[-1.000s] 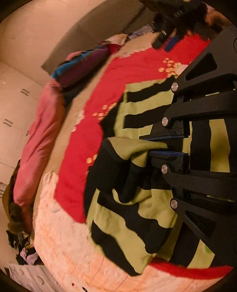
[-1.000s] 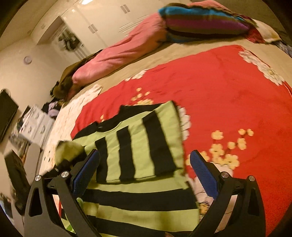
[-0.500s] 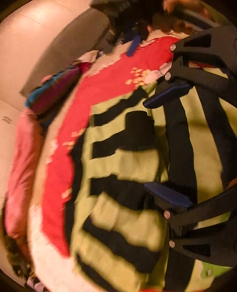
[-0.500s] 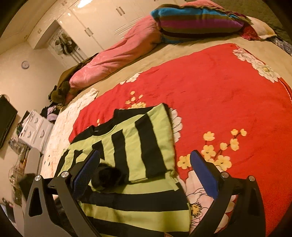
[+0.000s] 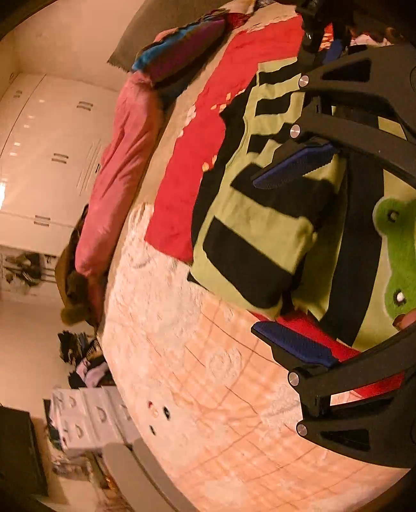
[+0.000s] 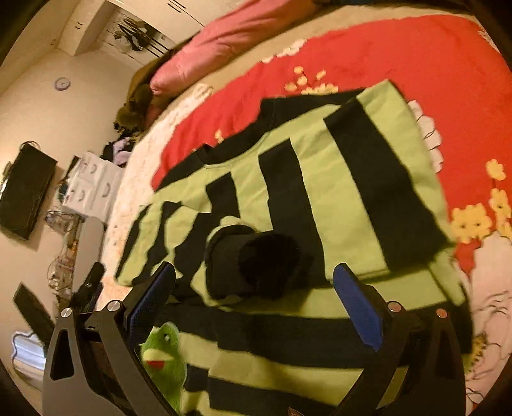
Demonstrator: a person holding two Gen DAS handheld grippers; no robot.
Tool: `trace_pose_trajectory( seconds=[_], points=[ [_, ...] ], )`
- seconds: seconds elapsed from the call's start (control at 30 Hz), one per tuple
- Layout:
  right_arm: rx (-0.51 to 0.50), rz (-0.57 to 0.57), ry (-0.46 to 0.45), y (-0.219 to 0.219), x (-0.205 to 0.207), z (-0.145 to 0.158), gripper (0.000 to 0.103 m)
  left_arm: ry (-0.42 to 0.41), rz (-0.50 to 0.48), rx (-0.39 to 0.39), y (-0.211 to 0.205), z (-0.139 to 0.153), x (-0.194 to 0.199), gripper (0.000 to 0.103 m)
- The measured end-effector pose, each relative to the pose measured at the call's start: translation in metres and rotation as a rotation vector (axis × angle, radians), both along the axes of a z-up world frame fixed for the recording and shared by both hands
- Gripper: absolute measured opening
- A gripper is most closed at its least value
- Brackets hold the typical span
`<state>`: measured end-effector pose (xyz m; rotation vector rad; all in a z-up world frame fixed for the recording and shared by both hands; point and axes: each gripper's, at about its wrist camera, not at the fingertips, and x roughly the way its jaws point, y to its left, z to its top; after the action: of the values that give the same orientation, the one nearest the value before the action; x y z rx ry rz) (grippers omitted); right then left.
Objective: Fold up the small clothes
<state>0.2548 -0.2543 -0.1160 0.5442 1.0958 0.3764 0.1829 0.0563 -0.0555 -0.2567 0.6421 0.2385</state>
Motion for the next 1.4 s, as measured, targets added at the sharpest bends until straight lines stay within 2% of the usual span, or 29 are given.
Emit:
trace_pose_trajectory(
  seconds=[0.17,0.2,0.23,0.33,0.43,0.63,0.8,0.97,1.07,1.23,1.37,1.4],
  points=[
    [-0.046,-0.003,-0.006,0.011,0.01,-0.011,0.097,0.003,0.016,-0.001,0.005,-0.008,0.007,0.077],
    [-0.045,0.007,-0.007,0.014,0.011,-0.012,0.076,0.005,0.019,0.001,0.006,-0.009,0.007,0.077],
    [-0.038,0.026,-0.01,0.018,0.012,-0.013,0.047,0.004,0.024,-0.001,0.007,-0.01,0.007,0.077],
    [-0.061,0.088,-0.044,0.028,0.011,-0.007,0.027,-0.001,0.034,-0.007,0.009,-0.01,0.006,0.077],
    [-0.025,0.13,-0.094,0.028,0.008,0.012,0.017,-0.009,0.026,-0.01,0.01,-0.01,0.006,0.077],
    [-0.012,0.177,-0.26,0.015,0.007,0.078,0.017,-0.025,0.001,0.016,0.002,-0.006,0.006,0.077],
    [-0.086,0.119,-0.296,-0.012,0.016,0.099,0.017,-0.031,-0.037,0.039,-0.011,-0.003,0.006,0.077],
    [-0.239,0.062,-0.265,-0.033,0.034,0.077,0.017,0.003,-0.08,0.066,-0.025,-0.009,0.012,0.077],
    [-0.26,0.042,-0.221,-0.042,0.04,0.053,0.017,0.029,-0.106,0.091,-0.034,-0.014,0.017,0.077],
    [-0.35,0.011,-0.185,-0.046,0.045,0.021,0.021,0.049,-0.141,0.103,-0.049,-0.017,0.036,0.077],
    [-0.426,-0.036,-0.167,-0.056,0.045,0.009,0.031,0.12,-0.19,0.138,-0.067,-0.032,0.069,0.077],
    [-0.442,-0.053,-0.164,-0.061,0.044,0.01,0.037,0.153,-0.203,0.152,-0.07,-0.04,0.076,0.077]
  ],
)
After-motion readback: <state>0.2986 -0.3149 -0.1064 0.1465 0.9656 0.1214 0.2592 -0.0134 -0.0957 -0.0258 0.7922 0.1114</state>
